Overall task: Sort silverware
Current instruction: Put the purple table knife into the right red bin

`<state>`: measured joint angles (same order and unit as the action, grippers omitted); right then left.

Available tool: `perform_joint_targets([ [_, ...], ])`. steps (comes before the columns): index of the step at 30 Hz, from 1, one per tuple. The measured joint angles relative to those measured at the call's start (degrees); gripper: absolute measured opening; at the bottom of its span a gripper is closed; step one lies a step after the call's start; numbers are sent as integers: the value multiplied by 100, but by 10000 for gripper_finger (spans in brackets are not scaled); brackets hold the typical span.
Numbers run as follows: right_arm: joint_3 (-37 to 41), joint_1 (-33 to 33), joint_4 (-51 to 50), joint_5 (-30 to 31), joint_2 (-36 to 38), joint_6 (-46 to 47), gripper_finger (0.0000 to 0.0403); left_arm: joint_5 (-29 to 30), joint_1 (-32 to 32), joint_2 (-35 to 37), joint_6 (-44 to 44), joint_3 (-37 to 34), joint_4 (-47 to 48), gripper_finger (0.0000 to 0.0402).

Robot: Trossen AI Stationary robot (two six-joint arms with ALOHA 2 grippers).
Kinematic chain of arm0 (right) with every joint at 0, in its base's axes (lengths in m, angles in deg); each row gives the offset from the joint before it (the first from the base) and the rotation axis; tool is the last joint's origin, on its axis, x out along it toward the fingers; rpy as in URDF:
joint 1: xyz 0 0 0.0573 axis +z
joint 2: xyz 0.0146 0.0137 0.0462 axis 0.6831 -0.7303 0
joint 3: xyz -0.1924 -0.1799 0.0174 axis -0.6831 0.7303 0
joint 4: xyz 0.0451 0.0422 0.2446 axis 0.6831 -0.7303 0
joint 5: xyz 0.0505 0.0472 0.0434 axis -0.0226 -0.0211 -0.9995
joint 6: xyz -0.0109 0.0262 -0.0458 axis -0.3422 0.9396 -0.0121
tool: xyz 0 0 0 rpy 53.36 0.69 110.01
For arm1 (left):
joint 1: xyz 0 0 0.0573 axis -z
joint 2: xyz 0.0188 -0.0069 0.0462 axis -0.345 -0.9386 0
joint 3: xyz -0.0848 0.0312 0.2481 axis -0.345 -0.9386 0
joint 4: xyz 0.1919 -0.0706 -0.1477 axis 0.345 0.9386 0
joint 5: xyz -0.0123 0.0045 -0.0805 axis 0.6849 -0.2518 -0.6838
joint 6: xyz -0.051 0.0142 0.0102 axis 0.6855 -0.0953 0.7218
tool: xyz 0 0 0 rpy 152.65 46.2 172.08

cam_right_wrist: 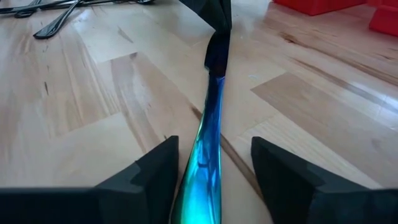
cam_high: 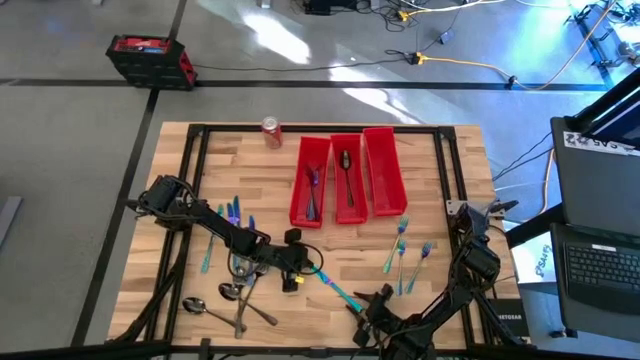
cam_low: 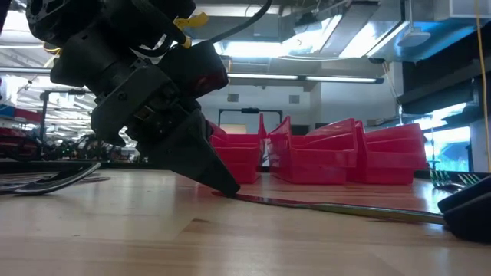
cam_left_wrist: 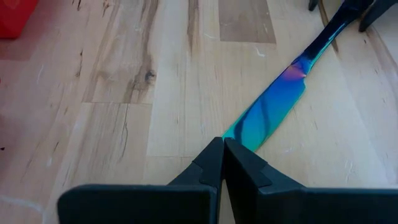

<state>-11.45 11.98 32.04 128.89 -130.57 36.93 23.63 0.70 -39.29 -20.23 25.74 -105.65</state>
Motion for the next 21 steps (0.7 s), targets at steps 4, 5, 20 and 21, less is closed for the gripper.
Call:
perform_joint_targets([
  [4,0,0,-29,-2,0,5,170,2,0,0,2,0,0,0],
  [5,0,-2,-35,-2,0,24,166,2,0,0,2,0,0,0],
  [20,11,-4,-127,-9,0,161,99,7,-4,2,4,4,2,0],
  [21,11,-4,-125,-9,0,162,94,7,-4,0,6,4,2,0],
])
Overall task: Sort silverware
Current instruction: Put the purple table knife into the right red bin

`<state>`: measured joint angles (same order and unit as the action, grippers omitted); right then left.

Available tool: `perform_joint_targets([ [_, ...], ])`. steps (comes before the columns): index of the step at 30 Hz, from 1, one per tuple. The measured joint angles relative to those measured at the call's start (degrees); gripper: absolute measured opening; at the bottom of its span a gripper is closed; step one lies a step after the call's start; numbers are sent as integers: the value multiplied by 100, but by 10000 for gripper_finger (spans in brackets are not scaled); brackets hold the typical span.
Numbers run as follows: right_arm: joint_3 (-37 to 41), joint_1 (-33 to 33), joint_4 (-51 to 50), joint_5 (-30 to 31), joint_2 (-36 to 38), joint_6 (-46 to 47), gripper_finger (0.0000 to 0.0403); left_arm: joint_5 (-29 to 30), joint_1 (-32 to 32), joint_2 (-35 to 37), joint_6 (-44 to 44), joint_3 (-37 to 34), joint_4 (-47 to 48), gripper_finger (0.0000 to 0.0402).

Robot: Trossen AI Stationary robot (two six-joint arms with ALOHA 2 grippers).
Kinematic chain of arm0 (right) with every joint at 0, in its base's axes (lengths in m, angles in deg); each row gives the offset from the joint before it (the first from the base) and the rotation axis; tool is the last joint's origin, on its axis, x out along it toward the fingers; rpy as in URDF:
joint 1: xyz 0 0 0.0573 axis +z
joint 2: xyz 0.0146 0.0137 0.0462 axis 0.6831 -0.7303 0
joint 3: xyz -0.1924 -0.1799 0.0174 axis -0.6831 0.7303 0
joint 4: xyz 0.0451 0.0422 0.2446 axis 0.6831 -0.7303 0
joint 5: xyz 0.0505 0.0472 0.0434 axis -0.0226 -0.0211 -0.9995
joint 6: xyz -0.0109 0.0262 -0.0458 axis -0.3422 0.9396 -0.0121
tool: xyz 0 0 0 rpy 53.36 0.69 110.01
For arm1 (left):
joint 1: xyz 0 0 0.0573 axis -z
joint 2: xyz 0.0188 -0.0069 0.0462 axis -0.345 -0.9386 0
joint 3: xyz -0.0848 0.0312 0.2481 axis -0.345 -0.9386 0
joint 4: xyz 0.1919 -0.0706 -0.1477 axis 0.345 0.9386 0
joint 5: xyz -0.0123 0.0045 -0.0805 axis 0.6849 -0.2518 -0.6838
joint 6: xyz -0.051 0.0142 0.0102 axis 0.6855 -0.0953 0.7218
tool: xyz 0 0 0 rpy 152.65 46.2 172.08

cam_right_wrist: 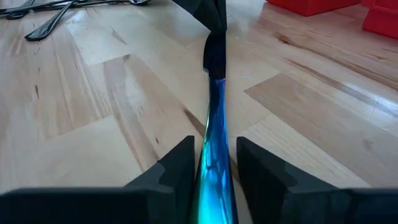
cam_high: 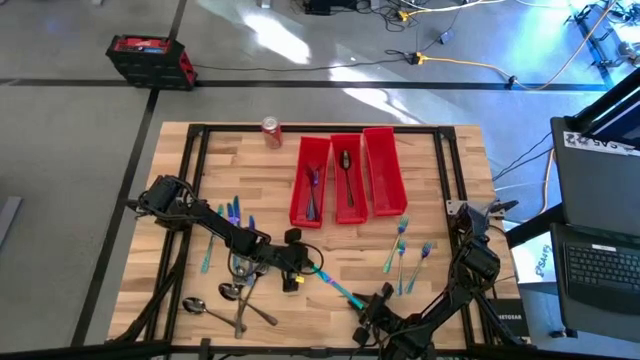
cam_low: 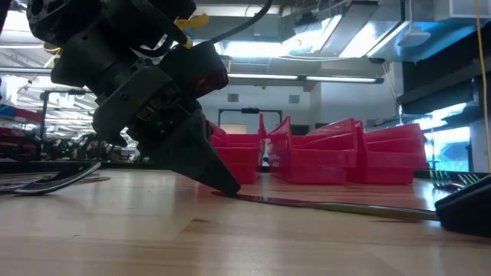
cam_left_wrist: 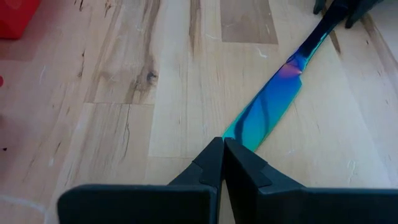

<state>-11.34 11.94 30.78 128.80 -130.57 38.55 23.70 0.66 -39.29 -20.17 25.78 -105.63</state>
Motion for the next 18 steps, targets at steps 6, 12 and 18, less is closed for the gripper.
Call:
perform_joint_targets([
  [6,0,-2,-2,-2,0,-4,74,17,15,2,44,0,0,0],
  [12,0,-2,-36,-79,7,15,61,-4,20,4,46,-5,17,0],
  [18,-3,-24,-76,-84,9,15,60,-9,20,4,48,-7,17,0],
])
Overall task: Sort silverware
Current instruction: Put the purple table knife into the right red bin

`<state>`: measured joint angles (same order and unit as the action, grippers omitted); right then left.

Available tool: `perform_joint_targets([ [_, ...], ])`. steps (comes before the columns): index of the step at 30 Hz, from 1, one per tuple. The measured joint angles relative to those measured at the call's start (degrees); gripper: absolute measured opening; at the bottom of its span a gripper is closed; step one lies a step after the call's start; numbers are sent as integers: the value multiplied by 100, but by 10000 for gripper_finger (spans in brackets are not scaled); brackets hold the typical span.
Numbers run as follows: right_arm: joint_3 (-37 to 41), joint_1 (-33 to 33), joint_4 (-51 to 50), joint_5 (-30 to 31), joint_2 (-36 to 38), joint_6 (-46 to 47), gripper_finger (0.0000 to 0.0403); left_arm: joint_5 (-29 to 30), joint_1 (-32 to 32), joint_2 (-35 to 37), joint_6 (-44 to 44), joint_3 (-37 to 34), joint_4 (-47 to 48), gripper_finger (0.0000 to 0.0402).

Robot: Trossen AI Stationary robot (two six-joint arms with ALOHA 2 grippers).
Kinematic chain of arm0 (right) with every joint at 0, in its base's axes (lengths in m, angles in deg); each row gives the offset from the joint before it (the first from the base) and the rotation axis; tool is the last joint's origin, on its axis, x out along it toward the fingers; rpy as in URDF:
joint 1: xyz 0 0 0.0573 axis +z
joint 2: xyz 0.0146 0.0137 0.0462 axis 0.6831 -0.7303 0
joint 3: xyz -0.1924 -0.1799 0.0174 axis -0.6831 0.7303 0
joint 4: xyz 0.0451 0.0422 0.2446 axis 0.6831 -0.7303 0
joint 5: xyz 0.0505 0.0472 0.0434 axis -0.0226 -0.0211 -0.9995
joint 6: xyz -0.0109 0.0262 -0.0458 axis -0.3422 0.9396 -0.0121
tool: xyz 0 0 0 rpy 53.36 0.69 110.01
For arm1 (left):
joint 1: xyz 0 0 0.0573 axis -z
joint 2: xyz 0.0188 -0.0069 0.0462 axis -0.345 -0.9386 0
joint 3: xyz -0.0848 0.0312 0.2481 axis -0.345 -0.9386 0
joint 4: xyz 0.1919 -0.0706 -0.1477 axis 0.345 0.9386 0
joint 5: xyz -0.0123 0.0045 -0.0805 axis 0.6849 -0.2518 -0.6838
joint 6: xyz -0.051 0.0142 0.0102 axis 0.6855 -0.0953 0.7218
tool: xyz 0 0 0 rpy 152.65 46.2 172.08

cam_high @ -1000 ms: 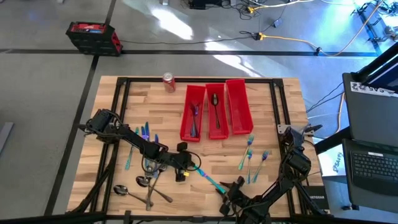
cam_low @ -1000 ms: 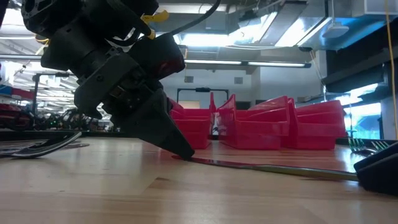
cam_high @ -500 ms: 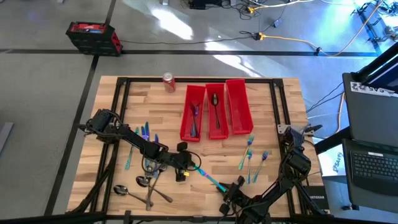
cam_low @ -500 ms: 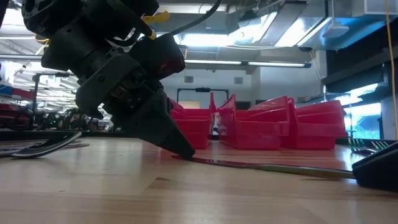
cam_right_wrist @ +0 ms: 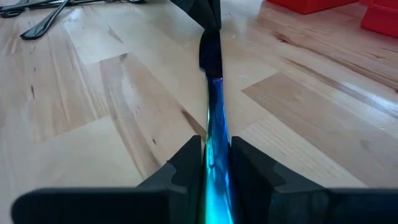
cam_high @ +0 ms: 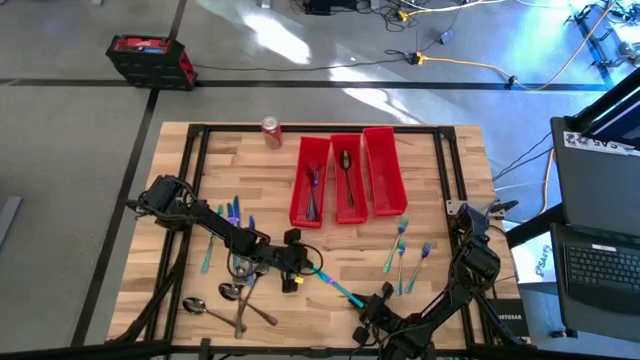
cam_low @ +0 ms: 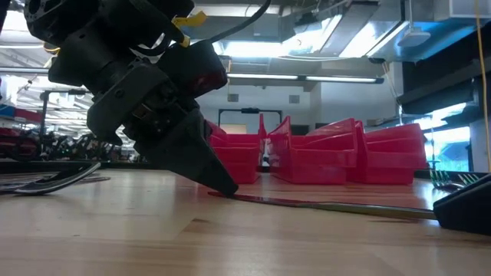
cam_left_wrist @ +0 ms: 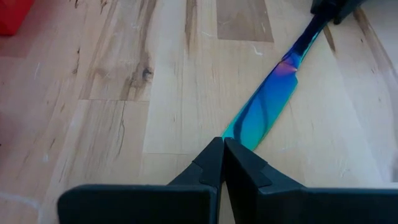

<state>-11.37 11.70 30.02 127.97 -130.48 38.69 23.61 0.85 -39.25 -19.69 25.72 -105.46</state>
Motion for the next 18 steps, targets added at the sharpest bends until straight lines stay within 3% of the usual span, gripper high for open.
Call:
perform_joint_targets([
  [18,-4,-11,-50,-4,2,-67,60,4,0,0,16,0,-7,0],
])
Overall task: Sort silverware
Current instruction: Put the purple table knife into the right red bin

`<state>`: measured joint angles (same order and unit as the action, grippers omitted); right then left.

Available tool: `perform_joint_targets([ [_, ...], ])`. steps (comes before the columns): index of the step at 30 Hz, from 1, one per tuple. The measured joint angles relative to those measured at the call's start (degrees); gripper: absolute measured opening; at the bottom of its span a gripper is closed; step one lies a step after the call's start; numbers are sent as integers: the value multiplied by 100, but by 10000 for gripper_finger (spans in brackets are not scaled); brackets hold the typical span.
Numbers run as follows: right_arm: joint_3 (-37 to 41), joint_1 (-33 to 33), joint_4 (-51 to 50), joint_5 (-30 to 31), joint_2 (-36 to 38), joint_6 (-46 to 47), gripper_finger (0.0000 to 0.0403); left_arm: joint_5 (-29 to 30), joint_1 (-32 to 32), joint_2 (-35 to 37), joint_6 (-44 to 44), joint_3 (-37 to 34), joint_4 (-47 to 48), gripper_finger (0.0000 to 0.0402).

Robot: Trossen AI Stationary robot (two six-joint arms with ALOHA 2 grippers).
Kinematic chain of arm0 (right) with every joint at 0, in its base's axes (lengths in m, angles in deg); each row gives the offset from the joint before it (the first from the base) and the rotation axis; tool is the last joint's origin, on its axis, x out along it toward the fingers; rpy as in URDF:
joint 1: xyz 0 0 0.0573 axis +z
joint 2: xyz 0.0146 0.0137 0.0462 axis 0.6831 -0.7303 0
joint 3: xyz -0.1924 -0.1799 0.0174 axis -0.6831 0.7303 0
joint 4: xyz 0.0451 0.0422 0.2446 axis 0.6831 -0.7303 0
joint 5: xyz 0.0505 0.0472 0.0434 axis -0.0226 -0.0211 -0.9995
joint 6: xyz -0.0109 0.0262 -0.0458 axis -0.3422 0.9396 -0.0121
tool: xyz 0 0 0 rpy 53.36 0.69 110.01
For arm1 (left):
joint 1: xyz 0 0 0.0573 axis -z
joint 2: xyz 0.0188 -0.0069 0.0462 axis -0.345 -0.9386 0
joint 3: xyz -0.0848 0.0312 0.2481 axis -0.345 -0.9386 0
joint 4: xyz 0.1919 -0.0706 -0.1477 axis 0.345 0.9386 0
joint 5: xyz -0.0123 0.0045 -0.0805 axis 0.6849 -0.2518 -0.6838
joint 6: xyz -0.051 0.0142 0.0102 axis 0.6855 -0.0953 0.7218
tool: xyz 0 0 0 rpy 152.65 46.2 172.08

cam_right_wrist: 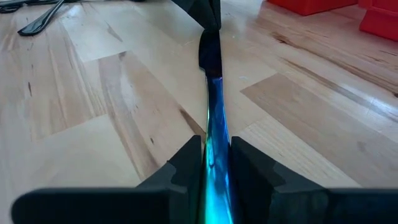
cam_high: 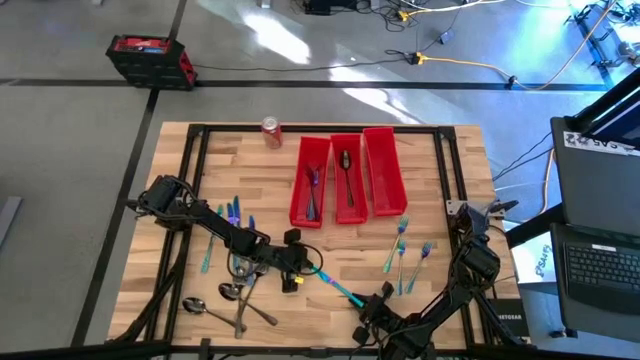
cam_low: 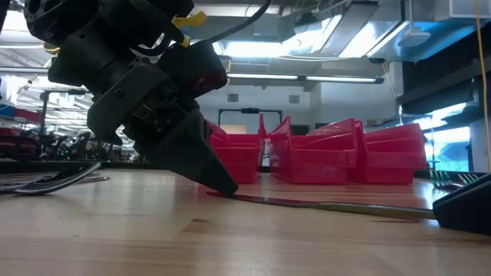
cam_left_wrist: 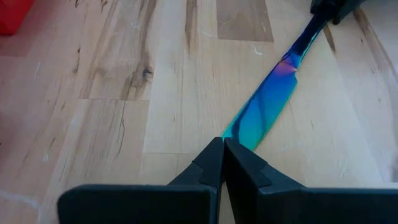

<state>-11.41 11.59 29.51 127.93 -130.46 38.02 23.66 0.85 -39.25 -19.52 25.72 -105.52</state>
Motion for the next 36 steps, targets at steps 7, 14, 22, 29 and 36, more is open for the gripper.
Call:
perform_joint_targets([
  [7,0,0,0,0,0,0,60,-17,7,0,62,0,-13,0],
  [14,0,0,2,0,0,-2,60,-24,7,0,118,0,-17,0],
  [22,0,0,-9,3,0,-42,60,18,7,364,-18,-17,-271,0],
  [29,0,0,-9,4,0,-35,60,35,33,776,-428,-11,-435,0],
  [36,0,0,-9,4,0,-22,60,46,111,1396,-817,-5,-441,0],
])
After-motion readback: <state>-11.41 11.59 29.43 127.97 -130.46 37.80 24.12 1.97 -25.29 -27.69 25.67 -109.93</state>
